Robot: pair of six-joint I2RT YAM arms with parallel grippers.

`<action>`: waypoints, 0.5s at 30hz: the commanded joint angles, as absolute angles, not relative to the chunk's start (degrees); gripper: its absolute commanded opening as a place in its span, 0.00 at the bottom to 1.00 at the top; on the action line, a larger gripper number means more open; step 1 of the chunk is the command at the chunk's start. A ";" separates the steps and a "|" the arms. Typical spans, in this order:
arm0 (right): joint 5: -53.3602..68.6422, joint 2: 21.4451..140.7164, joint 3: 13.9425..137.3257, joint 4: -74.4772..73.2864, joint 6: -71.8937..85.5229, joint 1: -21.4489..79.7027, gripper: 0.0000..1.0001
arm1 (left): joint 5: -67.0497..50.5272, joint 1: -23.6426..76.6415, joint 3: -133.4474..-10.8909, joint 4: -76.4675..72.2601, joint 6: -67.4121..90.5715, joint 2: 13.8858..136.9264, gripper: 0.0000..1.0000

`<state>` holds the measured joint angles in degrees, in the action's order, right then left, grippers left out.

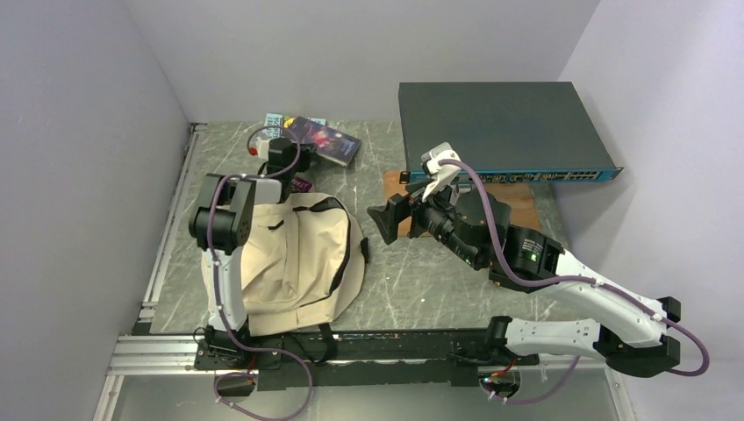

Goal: Pack the student bag
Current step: Pick up the book from the center of the board, then place the book in the student bag.

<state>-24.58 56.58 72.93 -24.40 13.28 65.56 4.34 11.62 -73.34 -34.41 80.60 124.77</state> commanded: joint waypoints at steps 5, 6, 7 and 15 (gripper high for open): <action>-25.38 55.97 71.44 -23.71 11.59 65.64 0.99 | -3.95 3.54 -64.22 -28.63 72.34 95.60 0.00; -25.15 56.23 71.29 -23.63 11.15 65.65 0.99 | -6.74 2.42 -63.43 -25.52 71.84 92.19 0.00; -25.02 56.63 71.21 -23.57 10.75 65.65 0.99 | -9.52 1.28 -62.67 -21.15 71.10 88.85 0.00; -15.23 61.62 72.19 -20.19 3.16 66.20 0.99 | -28.96 -5.84 -62.13 16.51 64.50 66.04 0.00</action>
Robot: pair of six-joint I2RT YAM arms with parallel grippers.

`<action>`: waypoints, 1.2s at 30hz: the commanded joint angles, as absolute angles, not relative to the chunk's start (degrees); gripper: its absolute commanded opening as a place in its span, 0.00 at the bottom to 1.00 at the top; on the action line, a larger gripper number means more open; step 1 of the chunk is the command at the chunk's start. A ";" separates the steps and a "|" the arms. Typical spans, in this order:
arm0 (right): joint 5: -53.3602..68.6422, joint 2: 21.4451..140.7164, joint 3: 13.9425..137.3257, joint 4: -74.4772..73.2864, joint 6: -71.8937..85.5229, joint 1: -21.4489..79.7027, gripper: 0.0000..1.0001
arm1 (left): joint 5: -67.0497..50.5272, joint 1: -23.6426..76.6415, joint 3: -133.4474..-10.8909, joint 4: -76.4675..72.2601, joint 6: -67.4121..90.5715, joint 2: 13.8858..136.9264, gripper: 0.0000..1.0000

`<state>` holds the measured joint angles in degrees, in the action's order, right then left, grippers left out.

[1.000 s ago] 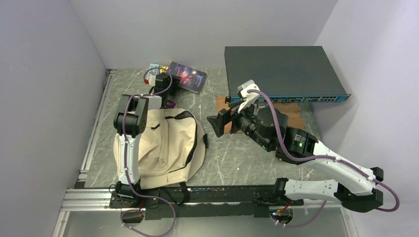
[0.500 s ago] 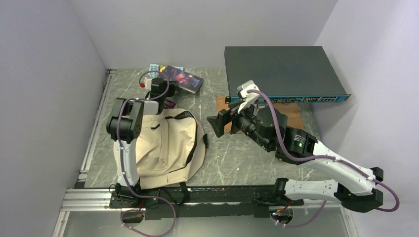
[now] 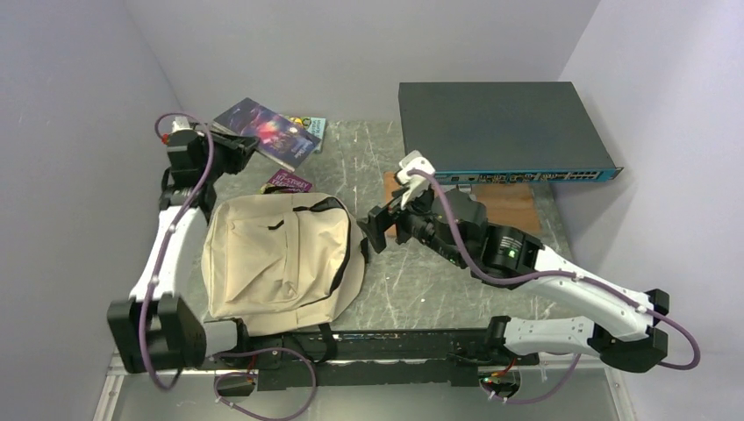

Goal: Pack the student bag
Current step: Place the book in the student bag.

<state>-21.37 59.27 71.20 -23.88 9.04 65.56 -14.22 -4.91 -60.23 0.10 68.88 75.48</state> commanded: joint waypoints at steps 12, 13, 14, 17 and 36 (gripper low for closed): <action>-25.55 70.43 68.47 -1.67 -25.05 76.04 0.99 | -40.90 -7.21 -63.58 39.91 66.44 47.55 0.00; -26.07 70.88 67.08 1.25 -27.67 76.57 1.00 | -41.83 -7.21 -63.69 40.65 66.78 47.29 0.00; -26.22 71.49 66.37 2.83 -30.18 77.04 1.00 | -42.59 -7.21 -63.84 41.26 66.96 47.13 0.00; -26.45 74.37 66.09 5.95 -36.66 78.60 1.00 | -44.05 -7.21 -63.52 41.35 68.36 46.41 0.00; -45.33 87.94 63.05 29.19 -49.12 81.30 0.39 | -44.70 -7.21 -63.44 39.52 67.46 43.91 0.00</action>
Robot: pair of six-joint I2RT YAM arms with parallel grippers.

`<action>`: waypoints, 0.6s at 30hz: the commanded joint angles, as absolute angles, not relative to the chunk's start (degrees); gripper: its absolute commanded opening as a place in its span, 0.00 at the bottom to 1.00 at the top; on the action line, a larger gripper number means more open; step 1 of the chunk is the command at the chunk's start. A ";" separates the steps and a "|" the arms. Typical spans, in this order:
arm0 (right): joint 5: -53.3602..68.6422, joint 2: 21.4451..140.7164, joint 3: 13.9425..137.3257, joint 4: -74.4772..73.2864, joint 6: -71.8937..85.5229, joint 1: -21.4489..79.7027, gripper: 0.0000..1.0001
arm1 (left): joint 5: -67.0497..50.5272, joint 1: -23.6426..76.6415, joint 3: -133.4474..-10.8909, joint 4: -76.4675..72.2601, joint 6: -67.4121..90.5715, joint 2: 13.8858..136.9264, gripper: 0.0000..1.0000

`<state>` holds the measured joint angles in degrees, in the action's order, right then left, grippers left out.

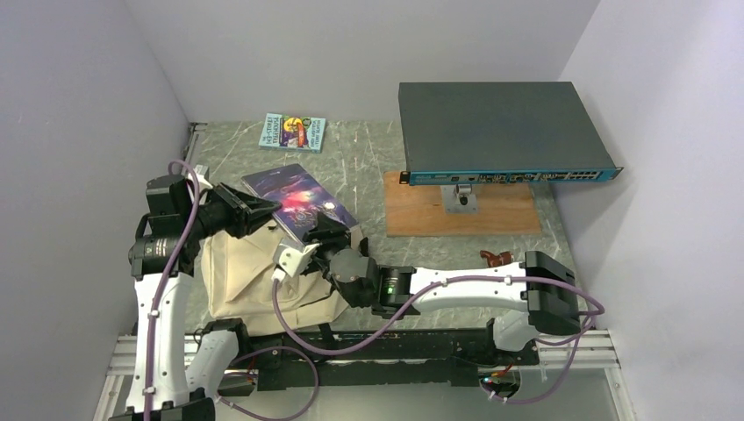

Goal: Pack the student bag
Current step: Place the book in the student bag.

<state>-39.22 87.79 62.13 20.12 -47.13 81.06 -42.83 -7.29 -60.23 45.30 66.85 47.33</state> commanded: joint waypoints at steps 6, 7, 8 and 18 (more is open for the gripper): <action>-41.65 83.31 65.83 16.07 -36.26 81.28 0.00 | -35.20 -7.19 -63.87 38.62 58.95 40.39 0.79; -40.77 81.67 65.83 13.67 -33.35 81.30 0.00 | -32.89 -7.17 -65.36 40.73 55.71 40.69 0.96; -39.44 79.90 65.95 10.59 -30.27 81.18 0.00 | -31.66 -7.08 -66.25 42.50 52.15 41.02 0.99; -21.13 62.00 67.13 -22.63 -3.80 78.95 0.00 | -26.26 -7.08 -58.30 41.96 30.92 38.24 0.84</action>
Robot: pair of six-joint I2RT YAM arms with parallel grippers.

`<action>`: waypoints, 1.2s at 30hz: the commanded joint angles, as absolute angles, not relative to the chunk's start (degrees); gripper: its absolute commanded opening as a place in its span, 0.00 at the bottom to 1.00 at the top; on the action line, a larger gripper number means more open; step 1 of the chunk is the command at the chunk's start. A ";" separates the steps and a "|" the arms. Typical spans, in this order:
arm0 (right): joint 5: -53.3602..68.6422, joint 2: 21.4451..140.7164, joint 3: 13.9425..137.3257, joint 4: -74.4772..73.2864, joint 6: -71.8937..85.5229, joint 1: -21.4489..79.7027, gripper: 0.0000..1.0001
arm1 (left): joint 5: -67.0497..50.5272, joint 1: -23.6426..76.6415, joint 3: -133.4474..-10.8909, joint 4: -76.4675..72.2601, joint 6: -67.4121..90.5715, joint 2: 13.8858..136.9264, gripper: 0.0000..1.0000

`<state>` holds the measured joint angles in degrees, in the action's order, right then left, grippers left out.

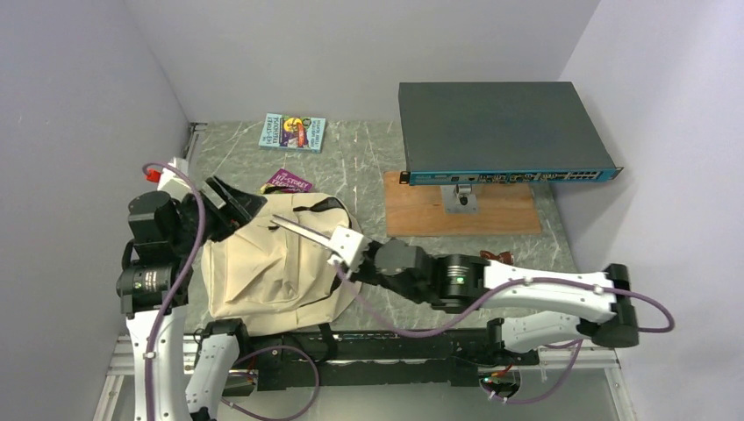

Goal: Pack the student bag
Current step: Place the book in the student bag.

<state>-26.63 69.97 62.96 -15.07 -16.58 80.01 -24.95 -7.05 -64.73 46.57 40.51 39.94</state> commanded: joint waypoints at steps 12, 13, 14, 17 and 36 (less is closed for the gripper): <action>-28.63 43.37 65.89 -46.36 10.76 78.35 0.00 | -6.26 34.85 -52.26 28.20 32.57 60.00 0.81; -28.69 42.15 66.06 -47.28 11.40 78.37 0.00 | -4.12 37.12 -53.38 28.60 31.96 63.11 0.81; -28.73 41.17 66.16 -48.01 12.03 78.37 0.00 | -1.76 38.96 -54.61 29.25 31.31 65.82 0.81; -29.00 39.04 66.09 -49.49 13.35 78.40 0.00 | 1.45 41.99 -58.83 31.74 30.72 74.57 0.81; -20.90 44.21 63.28 -40.07 12.87 78.39 0.00 | 25.40 43.59 -59.53 45.11 33.06 63.22 0.08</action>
